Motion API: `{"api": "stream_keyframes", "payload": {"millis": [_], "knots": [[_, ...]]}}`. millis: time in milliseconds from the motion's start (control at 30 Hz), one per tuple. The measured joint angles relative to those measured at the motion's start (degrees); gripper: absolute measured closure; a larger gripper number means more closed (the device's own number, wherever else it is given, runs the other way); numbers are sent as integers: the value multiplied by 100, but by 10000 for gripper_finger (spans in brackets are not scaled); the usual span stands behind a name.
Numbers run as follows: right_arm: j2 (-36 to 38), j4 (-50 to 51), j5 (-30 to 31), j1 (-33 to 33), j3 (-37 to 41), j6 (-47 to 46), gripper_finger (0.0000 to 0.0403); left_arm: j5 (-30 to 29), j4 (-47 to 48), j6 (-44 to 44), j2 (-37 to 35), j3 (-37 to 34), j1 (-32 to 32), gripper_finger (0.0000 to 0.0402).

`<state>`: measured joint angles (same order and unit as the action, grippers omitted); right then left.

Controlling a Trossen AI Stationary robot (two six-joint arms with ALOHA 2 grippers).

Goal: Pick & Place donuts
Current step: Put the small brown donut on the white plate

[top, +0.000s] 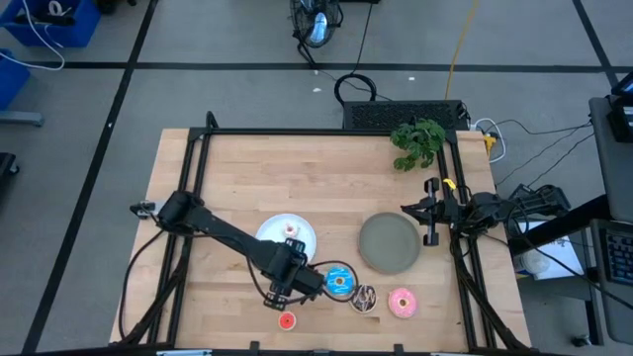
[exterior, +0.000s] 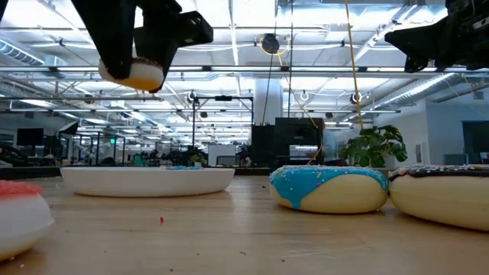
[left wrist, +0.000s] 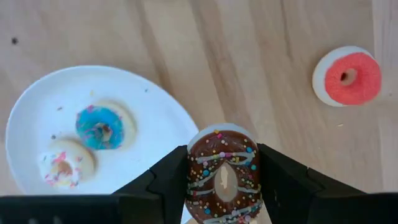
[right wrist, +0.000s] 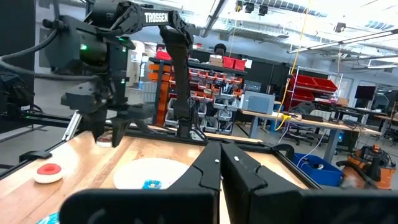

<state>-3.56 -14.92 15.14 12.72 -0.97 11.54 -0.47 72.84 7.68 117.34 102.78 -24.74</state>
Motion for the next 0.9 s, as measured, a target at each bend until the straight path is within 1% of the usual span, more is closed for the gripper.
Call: {"api": "stream_keyframes", "payload": {"millis": [233, 400, 600, 800, 900], "knots": [[-2, 15, 0, -1, 2, 10, 403, -279, 46, 199, -330, 0, 91, 222], [-2, 16, 0, 0, 1, 10, 403, -287, 58, 278, -446, -2, 110, 222], [-2, 16, -1, 0, 1, 9, 403, -269, 452, 393, -677, -47, 129, 222], [-2, 17, -2, 1, 2, 10, 403, -663, 492, 710, -1275, -445, 194, 222], [-2, 20, -2, -1, 0, 10, 403, -821, 251, 816, -1619, -812, 261, 222]]}}
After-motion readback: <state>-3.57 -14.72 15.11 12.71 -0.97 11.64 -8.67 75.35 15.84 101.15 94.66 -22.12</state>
